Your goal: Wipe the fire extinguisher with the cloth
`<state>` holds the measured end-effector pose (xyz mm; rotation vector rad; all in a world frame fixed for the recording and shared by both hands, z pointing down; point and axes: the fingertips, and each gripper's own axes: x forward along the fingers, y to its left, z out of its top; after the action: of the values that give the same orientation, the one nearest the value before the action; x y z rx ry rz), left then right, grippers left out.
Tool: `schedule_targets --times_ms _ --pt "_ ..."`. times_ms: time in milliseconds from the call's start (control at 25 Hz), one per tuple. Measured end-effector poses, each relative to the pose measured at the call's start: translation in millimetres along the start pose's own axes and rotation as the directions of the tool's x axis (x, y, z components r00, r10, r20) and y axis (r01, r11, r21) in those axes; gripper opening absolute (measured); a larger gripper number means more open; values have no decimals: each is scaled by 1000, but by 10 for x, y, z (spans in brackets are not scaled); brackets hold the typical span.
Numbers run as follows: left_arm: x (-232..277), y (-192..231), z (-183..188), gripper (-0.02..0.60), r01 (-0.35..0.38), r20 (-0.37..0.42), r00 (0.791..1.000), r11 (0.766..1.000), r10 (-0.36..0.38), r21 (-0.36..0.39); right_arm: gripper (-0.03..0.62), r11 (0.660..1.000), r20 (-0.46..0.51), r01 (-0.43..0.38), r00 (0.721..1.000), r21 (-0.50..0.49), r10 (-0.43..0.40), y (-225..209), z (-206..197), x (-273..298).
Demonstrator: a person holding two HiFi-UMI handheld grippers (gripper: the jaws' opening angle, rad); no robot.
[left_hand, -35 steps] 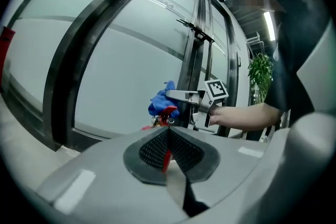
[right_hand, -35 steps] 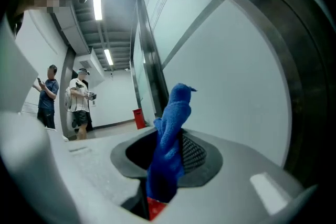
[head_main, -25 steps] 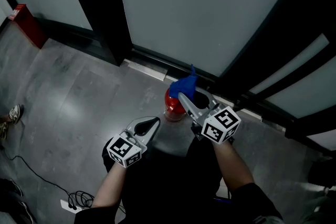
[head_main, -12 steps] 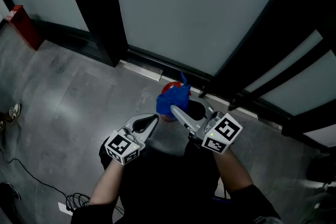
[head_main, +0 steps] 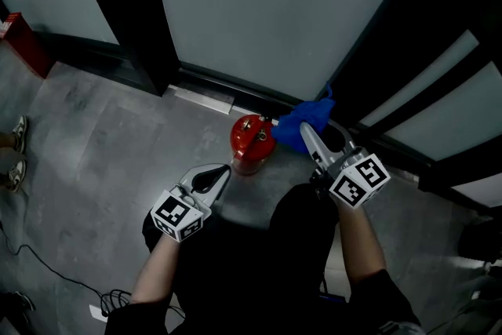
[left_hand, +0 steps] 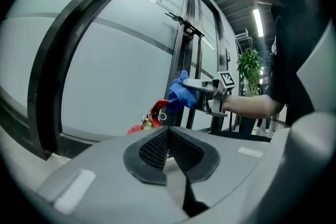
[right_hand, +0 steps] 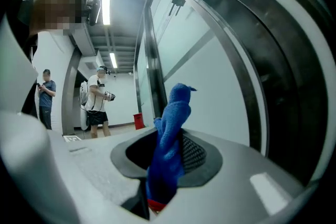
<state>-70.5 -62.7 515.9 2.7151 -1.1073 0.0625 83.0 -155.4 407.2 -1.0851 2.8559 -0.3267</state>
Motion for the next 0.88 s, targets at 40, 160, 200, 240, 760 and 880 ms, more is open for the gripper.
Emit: schedule_targets --times_ms 40,160,200,240,760,880 --pt "7 -3 -3 8 0 -3 1000 1000 0 -4 104 1000 -6 20 1000 12 -20 -80 -54 4" --pt "27 -30 -21 8 -2 -17 1000 1000 2 -4 104 997 -38 74 997 38 -72 -302 -263 107" --pt "26 -40 -27 8 -2 -24 1000 1000 2 1 104 994 -56 95 994 46 -92 -376 -352 182" --pt "21 -48 -33 8 -3 -30 1000 1000 3 10 104 991 -77 117 991 60 -112 -444 -446 270" --pt "-34 -128 -130 8 -24 -63 998 999 26 38 104 991 -330 133 937 31 -115 -384 -1392 598" --pt "12 -149 -182 8 -14 -67 998 999 16 31 104 992 -343 123 933 34 -104 -343 -1412 513"
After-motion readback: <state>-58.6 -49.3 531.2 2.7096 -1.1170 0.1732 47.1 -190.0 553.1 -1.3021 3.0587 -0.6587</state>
